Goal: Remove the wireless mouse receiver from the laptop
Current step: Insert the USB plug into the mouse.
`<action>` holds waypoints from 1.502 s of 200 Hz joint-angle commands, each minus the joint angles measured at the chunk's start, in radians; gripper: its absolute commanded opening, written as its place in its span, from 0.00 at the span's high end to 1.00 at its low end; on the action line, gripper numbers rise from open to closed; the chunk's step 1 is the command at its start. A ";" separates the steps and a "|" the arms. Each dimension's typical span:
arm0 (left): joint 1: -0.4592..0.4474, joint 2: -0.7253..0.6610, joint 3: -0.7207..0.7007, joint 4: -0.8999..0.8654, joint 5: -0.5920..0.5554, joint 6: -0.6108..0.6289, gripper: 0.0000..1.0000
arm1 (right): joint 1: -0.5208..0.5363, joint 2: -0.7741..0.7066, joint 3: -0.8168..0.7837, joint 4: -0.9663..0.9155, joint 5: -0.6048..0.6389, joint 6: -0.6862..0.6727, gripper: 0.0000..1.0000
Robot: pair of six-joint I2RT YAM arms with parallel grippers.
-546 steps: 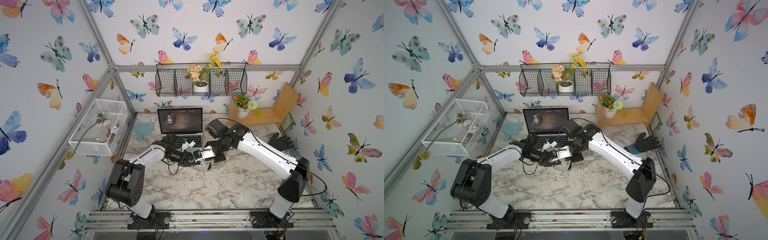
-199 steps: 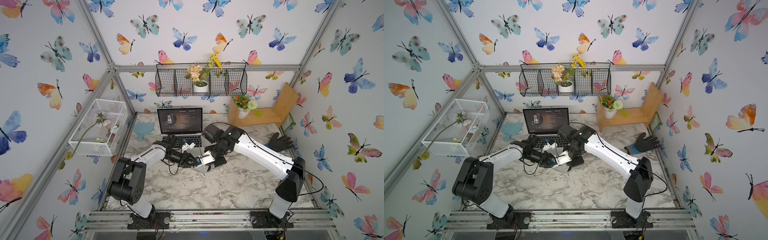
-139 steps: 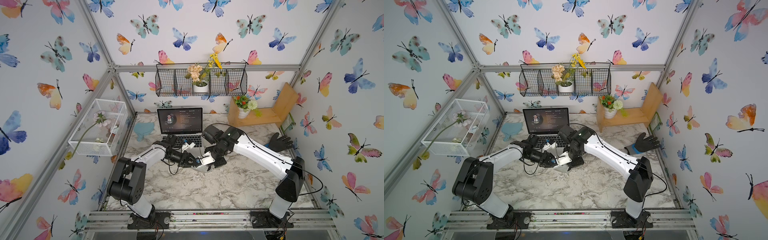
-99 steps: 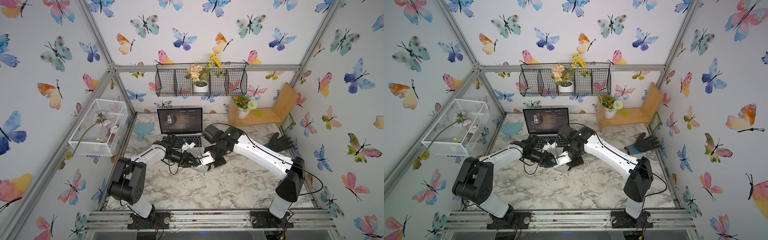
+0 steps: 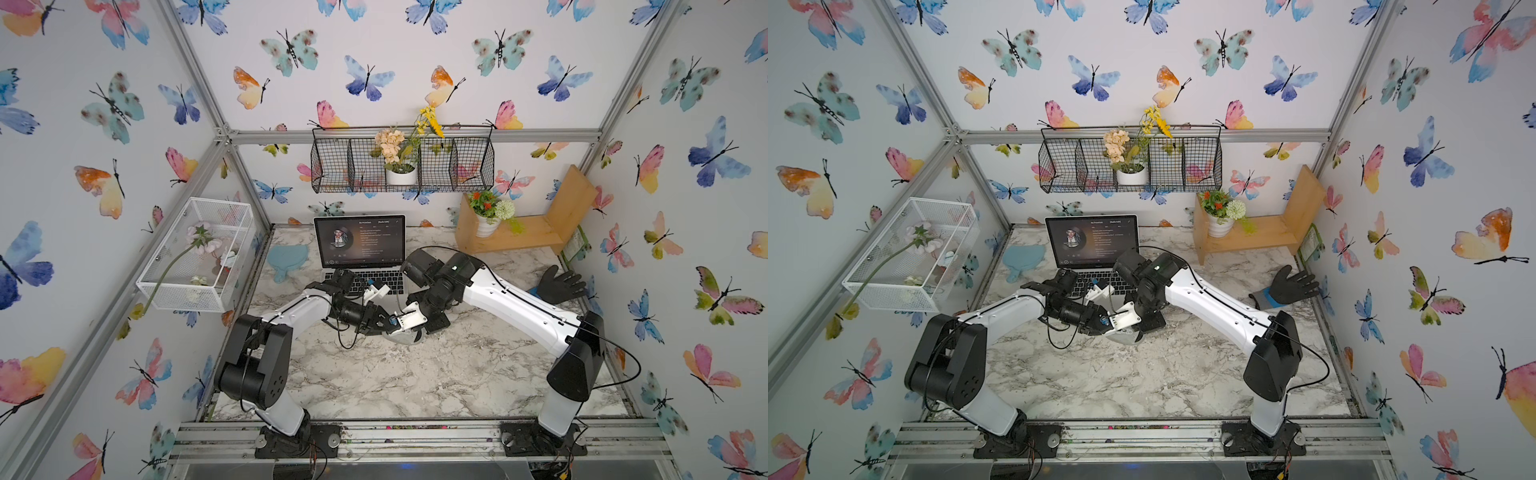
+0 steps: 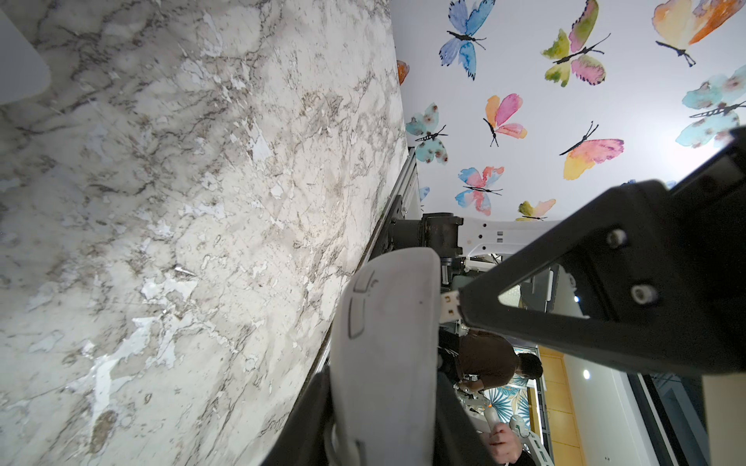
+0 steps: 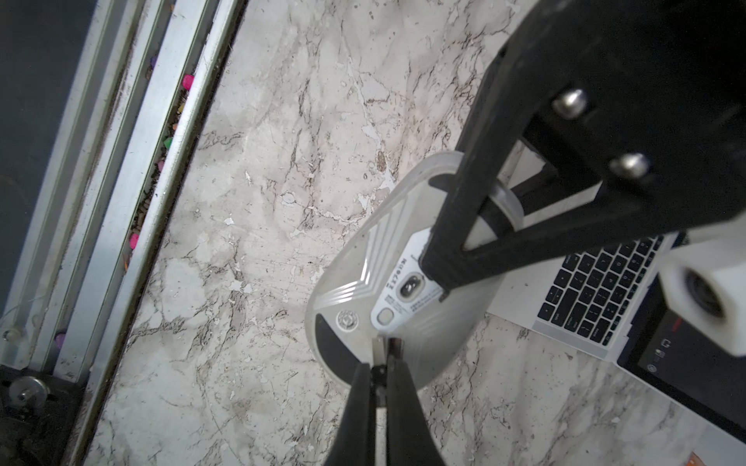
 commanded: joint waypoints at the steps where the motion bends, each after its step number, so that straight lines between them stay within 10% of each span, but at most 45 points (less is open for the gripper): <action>1: 0.000 -0.006 0.006 0.006 0.076 0.006 1.00 | 0.006 0.039 0.022 -0.001 0.002 -0.013 0.98; 300: 0.001 -0.009 -0.006 0.041 0.088 -0.016 1.00 | 0.058 0.069 0.018 -0.008 0.236 0.036 0.98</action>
